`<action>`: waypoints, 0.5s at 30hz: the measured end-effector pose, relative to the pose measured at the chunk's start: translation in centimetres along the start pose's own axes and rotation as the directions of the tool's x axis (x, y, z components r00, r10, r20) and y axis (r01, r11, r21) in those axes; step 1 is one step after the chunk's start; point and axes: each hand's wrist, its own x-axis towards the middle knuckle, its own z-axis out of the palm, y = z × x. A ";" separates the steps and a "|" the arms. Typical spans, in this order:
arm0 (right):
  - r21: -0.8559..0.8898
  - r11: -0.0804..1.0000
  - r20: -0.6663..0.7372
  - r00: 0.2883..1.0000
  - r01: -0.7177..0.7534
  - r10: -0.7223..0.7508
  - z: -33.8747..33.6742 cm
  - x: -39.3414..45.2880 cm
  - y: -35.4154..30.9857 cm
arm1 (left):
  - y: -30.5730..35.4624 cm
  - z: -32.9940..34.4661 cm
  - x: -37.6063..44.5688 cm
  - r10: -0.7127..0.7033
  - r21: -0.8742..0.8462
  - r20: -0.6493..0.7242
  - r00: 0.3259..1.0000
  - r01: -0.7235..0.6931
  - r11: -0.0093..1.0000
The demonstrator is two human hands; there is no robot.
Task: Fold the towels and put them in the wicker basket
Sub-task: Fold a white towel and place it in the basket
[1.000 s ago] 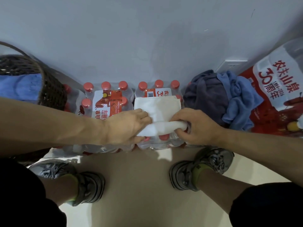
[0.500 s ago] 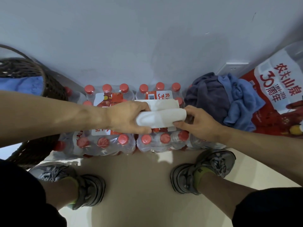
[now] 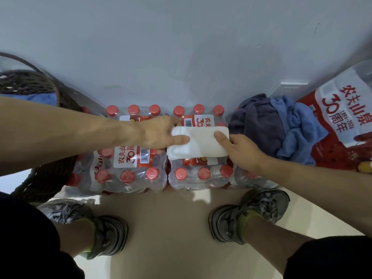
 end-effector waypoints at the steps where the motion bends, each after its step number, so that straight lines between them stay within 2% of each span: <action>1: -0.037 0.999 -0.020 1.000 0.000 0.000 0.1 0.0 -0.2 | -0.1 -0.1 0.2 0.003 0.013 -0.009 1.000 -0.003 1.000; 4: -0.125 0.992 -0.057 0.998 -0.008 0.001 0.1 0.0 -0.7 | -0.2 0.1 0.3 -0.004 0.106 0.029 1.000 0.001 0.994; 8: -0.270 0.963 -0.101 0.995 -0.027 0.000 0.0 0.3 -1.4 | -0.5 0.3 0.0 0.060 0.296 0.021 0.998 -0.064 0.953; 12: -0.356 0.933 -0.102 0.995 -0.050 0.014 -0.3 0.9 -2.0 | -0.2 -0.2 -0.1 -0.003 0.298 0.083 0.997 -0.022 0.954; 15: -0.351 0.932 -0.111 0.993 -0.087 0.051 -0.5 1.3 -2.3 | 0.0 -0.4 0.2 -0.043 0.309 0.076 0.996 0.018 0.951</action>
